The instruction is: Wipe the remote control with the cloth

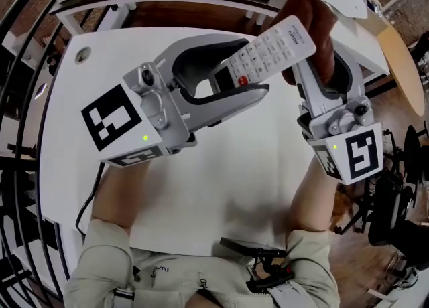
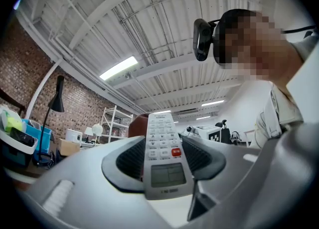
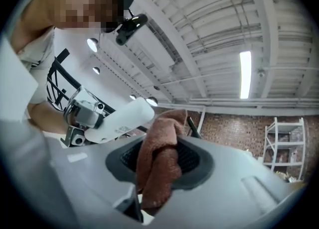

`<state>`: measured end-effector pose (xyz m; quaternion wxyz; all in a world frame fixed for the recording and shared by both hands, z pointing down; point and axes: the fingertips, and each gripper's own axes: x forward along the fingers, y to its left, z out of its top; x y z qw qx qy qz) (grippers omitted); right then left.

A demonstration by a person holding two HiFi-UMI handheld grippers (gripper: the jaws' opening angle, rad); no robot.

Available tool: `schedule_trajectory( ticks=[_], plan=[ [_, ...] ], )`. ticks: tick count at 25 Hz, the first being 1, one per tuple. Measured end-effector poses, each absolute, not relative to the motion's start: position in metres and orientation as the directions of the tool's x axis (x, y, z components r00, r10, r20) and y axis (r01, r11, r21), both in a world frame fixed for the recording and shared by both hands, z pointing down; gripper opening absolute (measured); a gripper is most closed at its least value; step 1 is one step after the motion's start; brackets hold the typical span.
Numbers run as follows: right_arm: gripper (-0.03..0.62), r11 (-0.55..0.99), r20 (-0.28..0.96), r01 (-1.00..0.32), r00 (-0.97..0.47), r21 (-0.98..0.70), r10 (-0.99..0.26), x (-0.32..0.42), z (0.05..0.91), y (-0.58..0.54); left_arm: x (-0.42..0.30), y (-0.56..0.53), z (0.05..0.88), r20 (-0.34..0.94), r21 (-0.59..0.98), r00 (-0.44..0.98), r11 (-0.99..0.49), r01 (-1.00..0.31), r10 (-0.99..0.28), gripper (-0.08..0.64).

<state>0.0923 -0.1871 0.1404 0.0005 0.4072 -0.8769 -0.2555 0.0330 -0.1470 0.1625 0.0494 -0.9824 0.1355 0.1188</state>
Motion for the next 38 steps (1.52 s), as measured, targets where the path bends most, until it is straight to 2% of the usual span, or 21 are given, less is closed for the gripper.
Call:
schedule_trajectory(
  ticks=[9,17,23,26,31,38],
  plan=[
    [0.123,0.591,-0.129,-0.619,-0.739,0.517,-0.661,0.051,0.157,-0.180,0.033,-0.147,0.163,-0.255,-0.042,0.936,-0.964,-0.262,-0.243,0.244],
    [0.121,0.649,0.010,-0.488,-0.795,0.583,-0.607,0.022,0.199,-0.160,0.028,-0.149,0.159,-0.304,-0.003,0.905,-0.950,-0.313,-0.298,0.244],
    [0.121,0.701,0.169,-0.353,-0.813,0.620,-0.558,-0.002,0.234,-0.149,0.017,-0.155,0.156,-0.330,0.032,0.882,-0.938,-0.345,-0.335,0.244],
    [0.121,0.707,0.194,-0.314,-0.820,0.634,-0.538,-0.002,0.243,-0.140,0.022,-0.150,0.159,-0.331,0.033,0.879,-0.935,-0.354,-0.344,0.244],
    [0.121,0.687,0.175,-0.343,-0.806,0.641,-0.565,0.002,0.233,-0.155,0.014,-0.159,0.155,-0.335,0.005,0.865,-0.919,-0.395,-0.374,0.244],
    [0.121,0.587,-0.005,-0.616,-0.692,0.526,-0.722,0.045,0.194,-0.196,-0.002,-0.179,0.153,-0.314,-0.120,0.793,-0.807,-0.579,-0.522,0.244]
  ],
)
